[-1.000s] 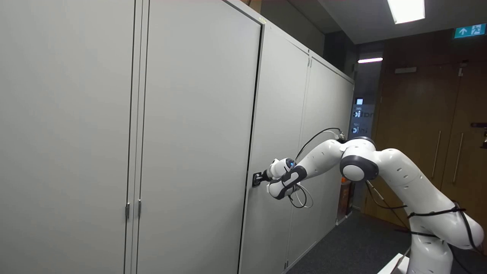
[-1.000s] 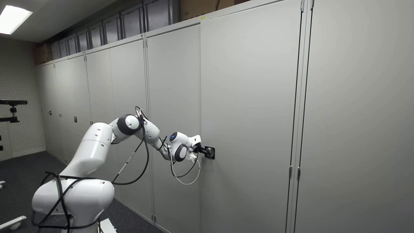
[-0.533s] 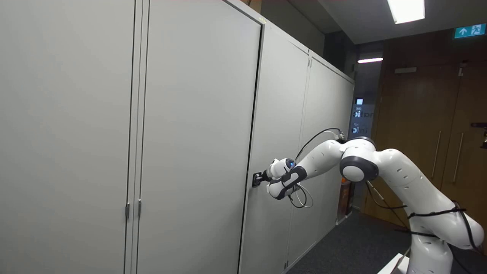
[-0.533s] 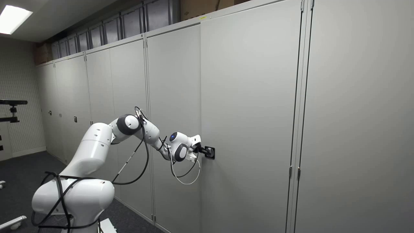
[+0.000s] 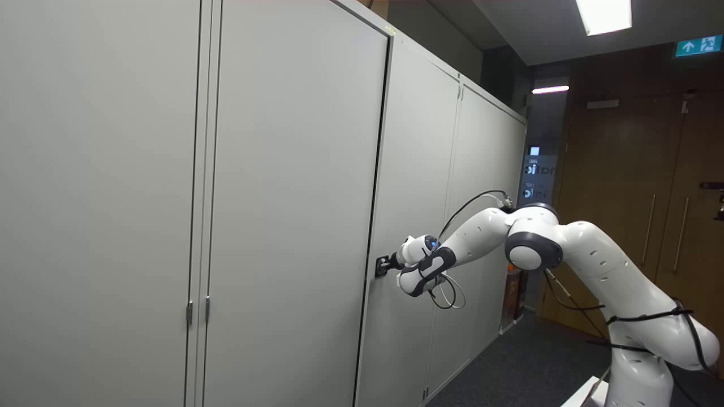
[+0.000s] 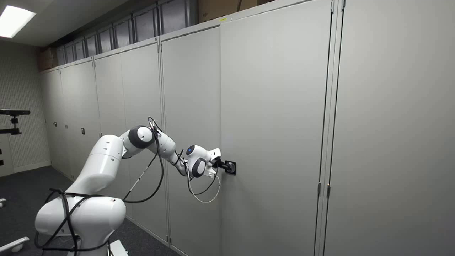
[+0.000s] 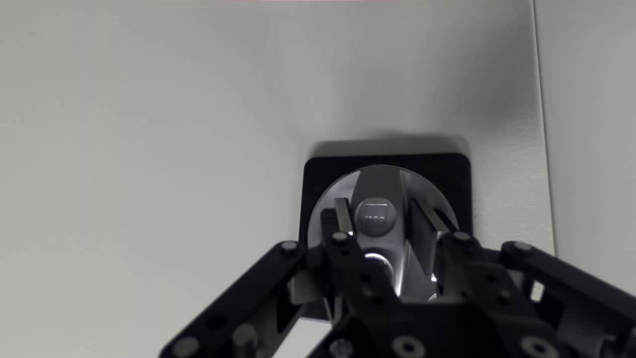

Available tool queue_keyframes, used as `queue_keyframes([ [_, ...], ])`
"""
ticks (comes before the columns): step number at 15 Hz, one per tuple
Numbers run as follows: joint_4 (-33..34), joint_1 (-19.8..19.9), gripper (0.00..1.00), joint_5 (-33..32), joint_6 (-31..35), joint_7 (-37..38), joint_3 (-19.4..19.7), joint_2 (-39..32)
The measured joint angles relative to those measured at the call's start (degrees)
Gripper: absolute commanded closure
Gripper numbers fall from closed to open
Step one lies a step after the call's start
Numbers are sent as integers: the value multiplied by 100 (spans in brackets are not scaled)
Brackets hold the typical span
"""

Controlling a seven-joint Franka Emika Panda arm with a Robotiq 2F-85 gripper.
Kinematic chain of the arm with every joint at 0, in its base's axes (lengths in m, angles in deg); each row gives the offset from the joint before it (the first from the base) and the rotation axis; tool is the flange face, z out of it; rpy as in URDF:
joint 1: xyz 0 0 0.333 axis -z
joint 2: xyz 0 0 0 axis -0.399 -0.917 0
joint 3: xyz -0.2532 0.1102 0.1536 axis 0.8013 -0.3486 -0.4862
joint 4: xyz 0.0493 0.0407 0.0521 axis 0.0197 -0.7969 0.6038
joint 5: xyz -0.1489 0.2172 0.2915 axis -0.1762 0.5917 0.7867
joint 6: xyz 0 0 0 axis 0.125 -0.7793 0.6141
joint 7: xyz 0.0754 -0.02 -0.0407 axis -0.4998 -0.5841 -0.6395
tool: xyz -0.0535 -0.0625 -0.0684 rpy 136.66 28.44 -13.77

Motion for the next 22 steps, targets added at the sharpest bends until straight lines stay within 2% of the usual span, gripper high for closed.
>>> queue_keyframes([
  [8,0,0,90,0,0,1,0,0],
  [9,0,0,65,0,0,1,0,0],
  [22,0,0,65,0,0,1,0,0],
])
